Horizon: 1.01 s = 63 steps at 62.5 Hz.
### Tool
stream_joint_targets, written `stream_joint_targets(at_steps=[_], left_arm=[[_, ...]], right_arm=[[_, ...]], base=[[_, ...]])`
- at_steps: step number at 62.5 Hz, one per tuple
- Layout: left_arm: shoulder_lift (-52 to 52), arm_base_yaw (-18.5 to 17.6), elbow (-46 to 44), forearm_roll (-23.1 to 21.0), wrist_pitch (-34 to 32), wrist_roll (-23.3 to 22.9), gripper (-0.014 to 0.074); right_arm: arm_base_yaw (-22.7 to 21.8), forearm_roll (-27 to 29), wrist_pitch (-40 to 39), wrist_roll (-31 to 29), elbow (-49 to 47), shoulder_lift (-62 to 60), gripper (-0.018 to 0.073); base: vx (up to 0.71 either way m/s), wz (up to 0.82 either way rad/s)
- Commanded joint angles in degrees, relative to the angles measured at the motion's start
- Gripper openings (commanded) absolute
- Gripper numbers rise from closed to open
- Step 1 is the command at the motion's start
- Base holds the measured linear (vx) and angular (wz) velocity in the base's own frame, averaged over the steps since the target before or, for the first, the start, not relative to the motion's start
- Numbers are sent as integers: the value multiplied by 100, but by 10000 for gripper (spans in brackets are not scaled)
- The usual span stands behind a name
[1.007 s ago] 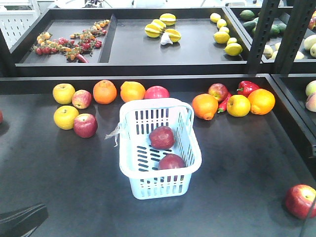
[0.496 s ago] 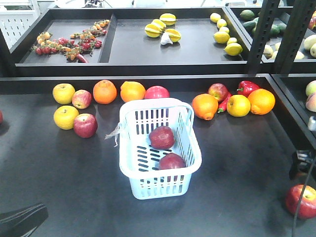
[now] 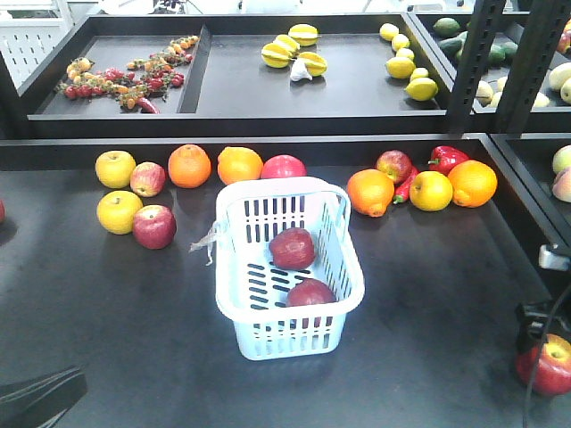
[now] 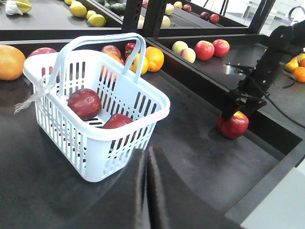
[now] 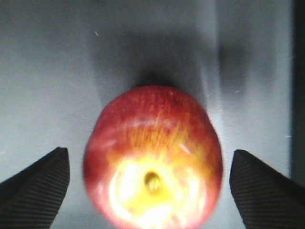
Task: Pick three apples into basket with both arms
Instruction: 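Reach the right gripper to a third red apple nearest the robot and grasp it, then lift the third apple toward the basket with the right gripper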
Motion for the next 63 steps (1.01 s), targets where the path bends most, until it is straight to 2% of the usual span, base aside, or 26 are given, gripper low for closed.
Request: stream_joint_targets(at_steps=[1, 8, 15, 25, 31, 41, 48, 53, 58, 63], left_arm=[[38, -7, -159, -150, 75, -32, -8], [38, -7, -159, -150, 75, -32, -8], [38, -7, -159, -150, 75, -32, -8], [38, -7, -159, -150, 75, -32, -8], [38, -7, -159, -150, 75, -32, -8], [38, -7, -159, -150, 75, -32, -8], [38, -7, -159, -150, 75, -32, -8], [38, -7, -159, -150, 75, -32, -8], [38, -7, -159, -150, 75, -32, -8], [38, -7, -159, -150, 75, -32, -8]], right_arm=[[-21, -25, -130, -2, -144, -83, 633], [-21, -18, -221, 3, -144, 9, 616], [-21, -14, -233, 3, -144, 3, 543], [-21, 145, -62, -38, -144, -50, 358], [-21, 502, 79, -392, -144, -233, 239], [-21, 1667, 422, -1178, -144, -981, 81], [-21, 2615, 899, -1838, -144, -1603, 32], [-2, 3543, 1701, -2540, -144, -2004, 22], [239, 4185, 2094, -3010, -137, -2354, 23], [755, 4590, 2016, -3151, -137, -2607, 25]], base=[[0, 0], [0, 0], [0, 0], [0, 0], [0, 0], [0, 0], [0, 0], [0, 0], [0, 0], [0, 0]])
